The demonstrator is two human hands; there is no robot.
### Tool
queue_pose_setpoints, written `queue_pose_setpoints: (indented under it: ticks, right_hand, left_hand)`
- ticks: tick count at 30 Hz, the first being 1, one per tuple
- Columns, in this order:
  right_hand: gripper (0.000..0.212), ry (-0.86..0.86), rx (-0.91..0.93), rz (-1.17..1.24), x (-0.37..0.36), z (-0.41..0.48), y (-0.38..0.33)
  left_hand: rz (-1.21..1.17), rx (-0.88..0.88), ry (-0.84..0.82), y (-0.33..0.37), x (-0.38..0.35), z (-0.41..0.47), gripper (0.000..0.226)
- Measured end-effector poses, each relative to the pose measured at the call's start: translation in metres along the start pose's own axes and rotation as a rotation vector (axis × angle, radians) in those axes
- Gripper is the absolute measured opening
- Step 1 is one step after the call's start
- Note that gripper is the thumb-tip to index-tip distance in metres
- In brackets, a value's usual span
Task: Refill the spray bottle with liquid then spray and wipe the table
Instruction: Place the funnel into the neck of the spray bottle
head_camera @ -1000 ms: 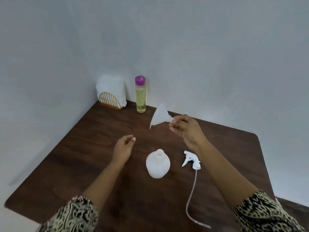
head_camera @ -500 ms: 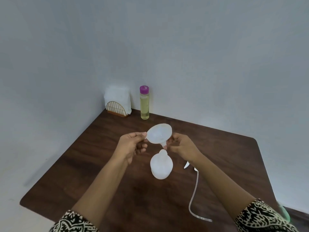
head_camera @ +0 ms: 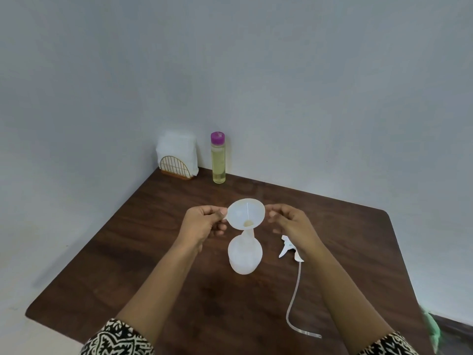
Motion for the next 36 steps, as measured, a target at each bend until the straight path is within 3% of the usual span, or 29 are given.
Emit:
queue_pose_setpoints:
  ticks: [4, 13, 36]
  right_hand:
    - [0.020, -0.030, -0.005, 0.154, -0.004, -0.009, -0.015]
    - [0.017, -0.040, -0.038, 0.250, -0.009, -0.007, -0.012]
    - [0.017, -0.071, -0.127, 0.195, -0.019, -0.007, 0.013]
  left_hand:
    - [0.002, -0.026, -0.015, 0.004, -0.001, -0.001, 0.011]
    - [0.038, -0.042, -0.025, 0.011, -0.005, 0.001, 0.010]
    - [0.059, 0.020, -0.047, -0.019, -0.007, 0.010, 0.010]
Point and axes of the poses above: each hand's wrist, its own z-axis towards the middle knuckle, its own x-axis out of the back of the hand, y = z × x, the point moved 9 cm from there along z, towards the middle knuckle, and after that the axes turned 8 degrees about -z, right-handed, at the moved point
